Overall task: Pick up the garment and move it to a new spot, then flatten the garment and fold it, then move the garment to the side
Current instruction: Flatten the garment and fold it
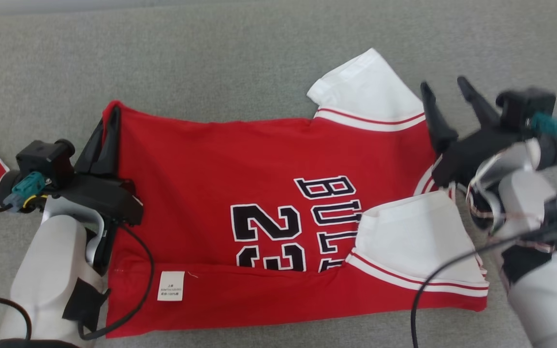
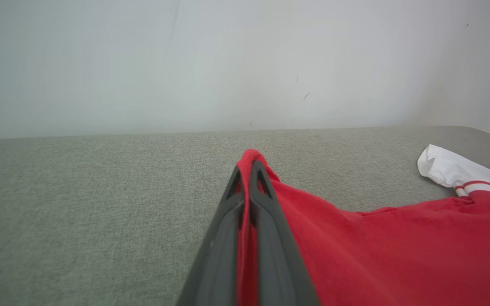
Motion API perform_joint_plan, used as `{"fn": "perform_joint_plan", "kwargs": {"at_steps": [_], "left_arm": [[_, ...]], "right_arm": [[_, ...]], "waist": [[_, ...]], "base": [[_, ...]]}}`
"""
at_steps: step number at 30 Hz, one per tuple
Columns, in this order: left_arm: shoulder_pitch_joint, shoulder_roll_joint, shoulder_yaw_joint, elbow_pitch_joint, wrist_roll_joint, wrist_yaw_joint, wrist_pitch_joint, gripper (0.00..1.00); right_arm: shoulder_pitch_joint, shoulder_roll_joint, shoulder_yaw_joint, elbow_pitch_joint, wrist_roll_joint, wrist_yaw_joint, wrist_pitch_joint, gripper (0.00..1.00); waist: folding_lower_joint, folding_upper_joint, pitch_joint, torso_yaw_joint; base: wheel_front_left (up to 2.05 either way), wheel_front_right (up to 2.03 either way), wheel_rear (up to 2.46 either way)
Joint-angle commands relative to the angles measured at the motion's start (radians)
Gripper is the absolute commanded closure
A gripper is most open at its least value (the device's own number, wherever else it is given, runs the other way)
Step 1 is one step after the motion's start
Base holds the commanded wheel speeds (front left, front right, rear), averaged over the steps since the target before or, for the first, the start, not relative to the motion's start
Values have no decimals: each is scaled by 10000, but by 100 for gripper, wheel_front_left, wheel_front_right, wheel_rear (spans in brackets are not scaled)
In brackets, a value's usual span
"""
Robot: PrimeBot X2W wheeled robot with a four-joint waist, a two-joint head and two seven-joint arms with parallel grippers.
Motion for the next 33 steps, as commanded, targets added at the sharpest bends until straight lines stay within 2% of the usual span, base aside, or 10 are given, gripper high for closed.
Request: {"fn": "perform_joint_plan", "kwargs": {"at_steps": [1, 8, 15, 23, 30, 31, 32, 33], "left_arm": [[221, 16, -25, -100, 69, -19, -48, 100], [282, -218, -362, -1285, 288, 78, -49, 100], [273, -513, -869, -2140, 357, 128, -43, 100], [379, -666, -1261, -2583, 351, 186, -36, 100], [422, -688, -1403, -2774, 293, 223, -39, 100], [414, -691, -1438, -2784, 283, 222, -39, 100], [412, -697, -1459, -2789, 269, 230, -40, 100], [410, -705, -1477, -2791, 256, 242, -40, 100]], "right_arm": [[-278, -75, 85, 216, 10, -3, 94, 0], [-2606, 29, 584, 2712, 334, -3, 966, 0], [-4377, 78, 752, 5137, 664, -3, 995, 0], [-5301, 66, 857, 6731, 598, -3, 716, 0], [-5550, -53, 822, 7462, 379, -3, 580, 1], [-5588, -119, 804, 7526, 314, -3, 591, 13], [-5624, -147, 826, 7570, 202, -4, 634, 58], [-5639, -144, 822, 7600, 143, -4, 657, 94]], "waist": [[0, -1, 320, 263], [0, -1, 870, 667], [0, -1, 1412, 1311], [0, -1, 1677, 1754], [0, -1, 1745, 1915], [0, -1, 1768, 1946], [0, -1, 1779, 1964], [0, -1, 1783, 1978]], "base": [[0, 0, 0], [0, 0, 0], [0, 0, 0], [0, 0, 0], [0, 0, 0], [0, 0, 0], [0, 0, 0], [0, 0, 0]]}}
